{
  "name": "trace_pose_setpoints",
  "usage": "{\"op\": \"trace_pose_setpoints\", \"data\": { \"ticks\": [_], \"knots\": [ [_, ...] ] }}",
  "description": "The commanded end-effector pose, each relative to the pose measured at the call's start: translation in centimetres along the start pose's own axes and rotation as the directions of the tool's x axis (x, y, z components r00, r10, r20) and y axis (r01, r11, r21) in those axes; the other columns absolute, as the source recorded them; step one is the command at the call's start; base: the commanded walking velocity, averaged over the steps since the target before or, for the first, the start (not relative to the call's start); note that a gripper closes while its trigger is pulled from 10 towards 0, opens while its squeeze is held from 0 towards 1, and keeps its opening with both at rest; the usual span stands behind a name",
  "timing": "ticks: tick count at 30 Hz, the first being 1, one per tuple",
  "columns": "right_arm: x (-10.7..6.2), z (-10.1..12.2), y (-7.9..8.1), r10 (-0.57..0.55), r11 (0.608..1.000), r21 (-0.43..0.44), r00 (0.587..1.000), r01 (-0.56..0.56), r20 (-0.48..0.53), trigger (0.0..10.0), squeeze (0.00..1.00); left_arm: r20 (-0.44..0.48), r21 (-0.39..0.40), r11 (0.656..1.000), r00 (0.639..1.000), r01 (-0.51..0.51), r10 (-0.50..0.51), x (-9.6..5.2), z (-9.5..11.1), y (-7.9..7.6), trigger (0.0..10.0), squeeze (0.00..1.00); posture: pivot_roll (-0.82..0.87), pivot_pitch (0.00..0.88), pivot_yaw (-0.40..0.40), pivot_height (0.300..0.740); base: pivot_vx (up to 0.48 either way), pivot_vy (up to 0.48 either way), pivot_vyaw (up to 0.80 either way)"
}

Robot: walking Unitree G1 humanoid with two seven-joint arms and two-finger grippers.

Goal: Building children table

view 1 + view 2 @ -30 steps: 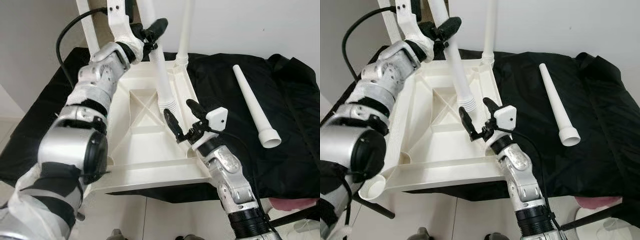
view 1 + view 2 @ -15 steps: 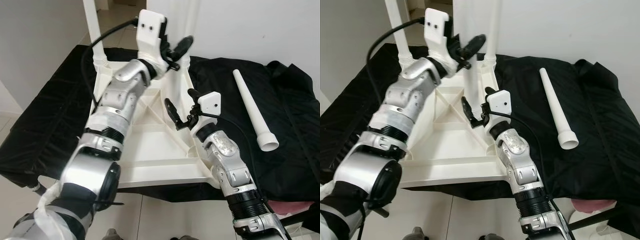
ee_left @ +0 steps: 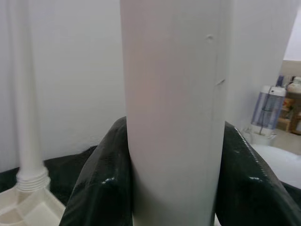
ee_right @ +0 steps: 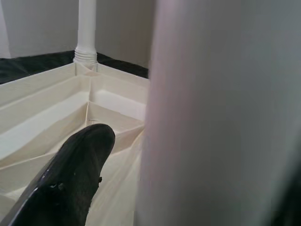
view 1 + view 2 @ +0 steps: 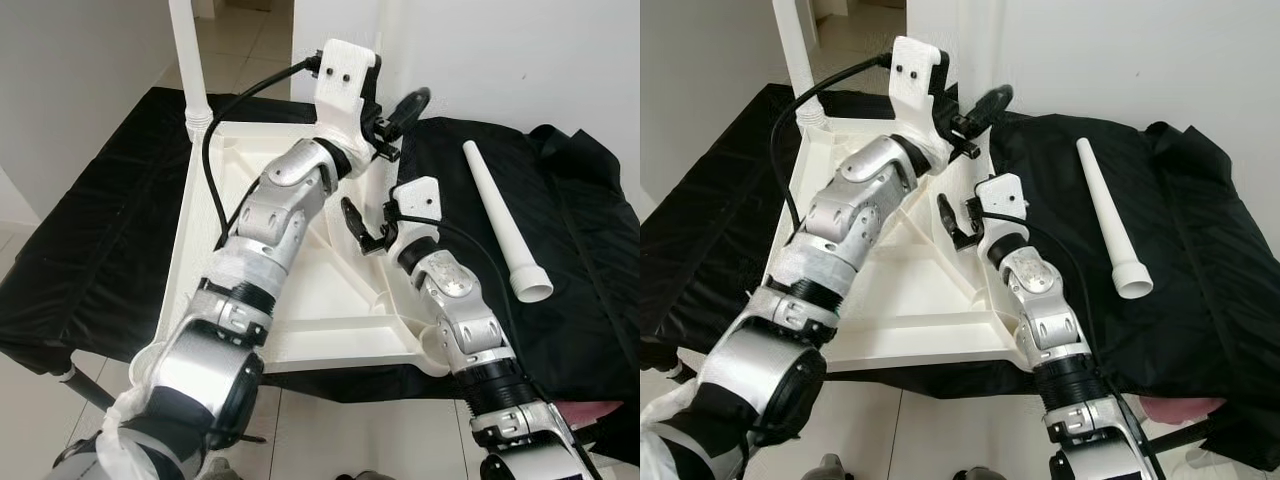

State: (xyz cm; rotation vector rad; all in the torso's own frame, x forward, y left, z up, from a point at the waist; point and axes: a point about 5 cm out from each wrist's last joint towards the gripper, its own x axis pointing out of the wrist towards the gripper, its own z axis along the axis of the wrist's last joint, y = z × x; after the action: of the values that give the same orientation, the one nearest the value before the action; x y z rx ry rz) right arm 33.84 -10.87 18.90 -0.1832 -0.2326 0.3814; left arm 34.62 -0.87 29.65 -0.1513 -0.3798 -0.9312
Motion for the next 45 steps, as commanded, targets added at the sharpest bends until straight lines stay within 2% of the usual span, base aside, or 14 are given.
{"op": "trace_pose_setpoints", "data": {
  "ticks": [1, 7, 12, 21, 22, 23, 24, 33, 36, 37, 38, 39, 42, 45],
  "knots": [
    [0.3, -0.4, 0.0, -0.006, 1.0, -0.004, 1.0, 0.006, -0.025, 10.0, 0.0, 0.006, 0.011, 1.0, 1.0, 0.022, -0.022, 0.3, 0.3, -0.8, 10.0, 0.0, 0.0, 0.0, -0.068, 0.74, 0.0, 0.0, 0.0],
    [0.7, -0.8, 0.0, -0.013, 1.0, -0.023, 0.999, 0.012, -0.049, 10.0, 0.0, 0.012, 0.013, 1.0, 1.0, 0.026, -0.026, 0.5, 0.6, -1.1, 10.0, 0.0, 0.0, 0.0, -0.066, 0.74, 0.0, 0.0, 0.0],
    [1.4, -0.9, 0.3, -0.011, 1.0, -0.015, 0.998, 0.01, -0.064, 10.0, 0.0, 0.001, 0.023, 1.0, 1.0, 0.014, -0.014, 0.6, 0.5, -1.3, 10.0, 0.0, 0.01, 0.0, -0.062, 0.74, 0.0, 0.0, 0.0],
    [1.5, -1.4, 0.5, -0.007, 1.0, 0.01, 0.996, 0.008, -0.085, 9.8, 0.0, 0.006, 0.026, 0.999, 1.0, 0.025, -0.026, 0.6, 0.7, -1.9, 10.0, 0.0, 0.01, 0.0, -0.056, 0.74, 0.0, 0.0, 0.0],
    [1.6, -1.4, 0.5, -0.006, 1.0, 0.029, 0.996, 0.008, -0.083, 4.4, 0.0, 0.006, 0.028, 0.999, 1.0, 0.027, -0.028, 0.6, 0.8, -1.9, 10.0, 0.0, 0.02, 0.0, -0.055, 0.74, 0.0, 0.0, 0.0],
    [1.6, -1.4, 0.5, -0.006, 1.0, 0.029, 0.996, 0.008, -0.083, 4.4, 0.0, 0.006, 0.028, 0.999, 1.0, 0.027, -0.028, 0.6, 0.8, -1.9, 10.0, 0.0, 0.02, 0.0, -0.055, 0.74, 0.0, 0.0, 0.0],
    [1.6, -1.3, 0.5, -0.005, 1.0, 0.03, 0.997, 0.008, -0.077, 0.0, 0.0, 0.005, 0.033, 0.999, 1.0, 0.028, -0.028, 0.7, 0.8, -2.0, 10.0, 0.0, 0.02, 0.0, -0.054, 0.74, 0.0, 0.0, 0.0],
    [1.8, -1.5, 0.7, -0.005, 0.999, 0.05, 0.996, 0.01, -0.084, 0.0, 0.0, 0.006, 0.041, 0.999, 1.0, 0.021, -0.022, 0.7, 1.1, -1.9, 10.0, 0.0, 0.03, 0.0, -0.058, 0.74, 0.0, 0.0, 0.0],
    [1.9, -1.5, 0.4, -0.035, 0.996, 0.084, 0.996, 0.042, -0.085, 0.0, 0.0, 0.011, 0.04, 0.999, 1.0, 0.024, -0.025, 0.6, 1.2, -1.9, 10.0, 0.0, 0.03, 0.0, -0.056, 0.74, 0.0, 0.0, 0.0],
    [1.9, -1.4, 0.2, -0.059, 0.993, 0.093, 0.995, 0.067, -0.084, 7.0, 0.0, 0.016, 0.022, 0.999, 0.999, 0.03, -0.03, 0.6, 1.3, -1.9, 10.0, 0.0, 0.03, 0.0, -0.055, 0.74, 0.0, 0.0, 0.0],
    [1.9, -1.4, 0.2, -0.059, 0.993, 0.093, 0.995, 0.067, -0.084, 7.0, 0.0, 0.016, 0.022, 0.999, 0.999, 0.03, -0.03, 0.6, 1.3, -1.9, 10.0, 0.0, 0.03, 0.0, -0.055, 0.74, 0.0, 0.0, 0.0],
    [2.0, -1.2, 0.1, -0.081, 0.987, 0.13, 0.994, 0.09, -0.075, 10.0, 0.0, 0.027, 0.003, 0.998, 0.998, 0.057, -0.057, 0.5, 1.3, -2.1, 10.0, 1.0, 0.02, 0.0, -0.053, 0.74, 0.0, 0.0, 0.0],
    [2.1, -0.9, -0.2, -0.138, 0.976, 0.164, 0.989, 0.146, -0.058, 10.0, 0.0, 0.076, 0.003, 0.994, 0.991, 0.109, -0.109, 0.2, 1.8, -2.8, 10.0, 1.0, 0.02, 0.0, -0.048, 0.74, 0.0, 0.0, 0.0],
    [2.0, -0.8, -0.4, -0.166, 0.971, 0.165, 0.985, 0.173, -0.053, 10.0, 0.0, 0.086, 0.029, 0.994, 0.99, 0.107, -0.109, 0.1, 1.9, -2.9, 10.0, 1.0, 0.02, 0.0, -0.049, 0.74, 0.0, 0.0, 0.0]
  ]
}}
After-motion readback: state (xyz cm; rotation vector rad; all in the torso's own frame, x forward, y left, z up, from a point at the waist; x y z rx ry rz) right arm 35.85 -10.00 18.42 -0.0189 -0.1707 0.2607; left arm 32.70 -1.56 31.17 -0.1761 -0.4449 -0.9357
